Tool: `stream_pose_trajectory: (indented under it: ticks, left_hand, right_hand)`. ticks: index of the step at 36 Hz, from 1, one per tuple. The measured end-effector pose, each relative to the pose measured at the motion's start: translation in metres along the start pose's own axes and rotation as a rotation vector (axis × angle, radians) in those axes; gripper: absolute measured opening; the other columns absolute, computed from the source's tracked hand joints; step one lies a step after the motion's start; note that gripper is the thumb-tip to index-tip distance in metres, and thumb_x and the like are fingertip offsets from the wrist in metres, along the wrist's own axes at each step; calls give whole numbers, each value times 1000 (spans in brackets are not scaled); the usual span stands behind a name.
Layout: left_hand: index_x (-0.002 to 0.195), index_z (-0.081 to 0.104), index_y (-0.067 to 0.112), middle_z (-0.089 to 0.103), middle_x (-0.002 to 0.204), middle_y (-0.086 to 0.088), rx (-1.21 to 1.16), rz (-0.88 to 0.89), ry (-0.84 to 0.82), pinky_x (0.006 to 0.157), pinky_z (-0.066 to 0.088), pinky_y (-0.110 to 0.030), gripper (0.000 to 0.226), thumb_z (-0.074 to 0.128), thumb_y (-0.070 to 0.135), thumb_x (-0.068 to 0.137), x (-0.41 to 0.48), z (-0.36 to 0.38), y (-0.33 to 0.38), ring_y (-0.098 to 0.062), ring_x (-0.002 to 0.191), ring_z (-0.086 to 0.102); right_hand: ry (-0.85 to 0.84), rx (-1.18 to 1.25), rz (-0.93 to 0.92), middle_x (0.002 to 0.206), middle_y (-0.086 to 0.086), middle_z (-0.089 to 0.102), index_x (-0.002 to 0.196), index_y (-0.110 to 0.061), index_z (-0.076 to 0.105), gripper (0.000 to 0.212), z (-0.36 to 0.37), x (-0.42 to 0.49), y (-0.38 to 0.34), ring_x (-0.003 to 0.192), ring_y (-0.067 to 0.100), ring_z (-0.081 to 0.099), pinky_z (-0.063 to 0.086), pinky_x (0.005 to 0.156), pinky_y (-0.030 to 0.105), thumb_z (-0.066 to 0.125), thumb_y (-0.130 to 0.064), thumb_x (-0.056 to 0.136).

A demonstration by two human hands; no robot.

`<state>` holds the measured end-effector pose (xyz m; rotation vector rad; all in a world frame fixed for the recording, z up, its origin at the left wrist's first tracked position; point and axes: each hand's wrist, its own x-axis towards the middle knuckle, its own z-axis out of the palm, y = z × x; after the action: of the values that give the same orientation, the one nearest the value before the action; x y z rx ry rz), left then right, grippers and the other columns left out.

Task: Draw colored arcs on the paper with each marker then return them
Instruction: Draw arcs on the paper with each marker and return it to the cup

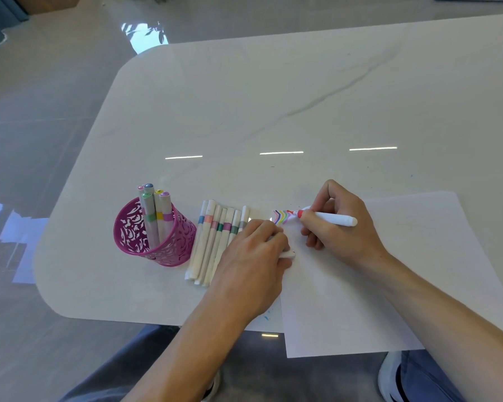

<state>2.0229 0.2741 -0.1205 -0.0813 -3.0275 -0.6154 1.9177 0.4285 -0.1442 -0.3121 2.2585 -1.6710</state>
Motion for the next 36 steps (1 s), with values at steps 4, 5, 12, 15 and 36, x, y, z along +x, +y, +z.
stream_pose_trajectory:
  ticks: [4,5,12,15,36]
  left_hand:
    - [95,71,13,65,107,3,3,-7,0,85,49,-30,14,76,20,84,0,0,0,-19,106,56]
    - [94,71,12,65,106,2,-4,-10,1,84,49,-31,14,77,19,84,-1,0,0,-20,105,57]
    - [93,72,11,66,106,2,-2,-10,-8,84,50,-32,13,77,17,83,-1,0,0,-21,105,57]
    - [92,71,11,65,110,1,-3,-12,-13,86,48,-28,12,76,18,84,-1,0,-1,-20,107,57]
    - [96,70,14,62,126,3,23,-29,-40,91,47,-27,13,73,23,87,0,0,0,-19,119,54]
  right_hand:
    - [-1,-7,0,62,7,72,76,-19,50,23,0,0,0,50,26,70,54,46,31,71,-16,84]
    - [0,-9,1,62,7,72,75,-20,50,23,0,0,0,51,27,70,54,46,31,70,-16,84]
    - [-5,-44,-14,63,5,73,75,-24,49,24,2,0,-2,49,25,70,52,44,29,70,-20,84]
    - [-18,-46,-10,64,4,74,75,-26,49,22,3,1,-3,49,25,70,50,43,28,70,-22,82]
    - [-7,1,-30,63,6,73,77,-20,48,19,3,-1,2,50,26,70,55,47,33,67,-19,81]
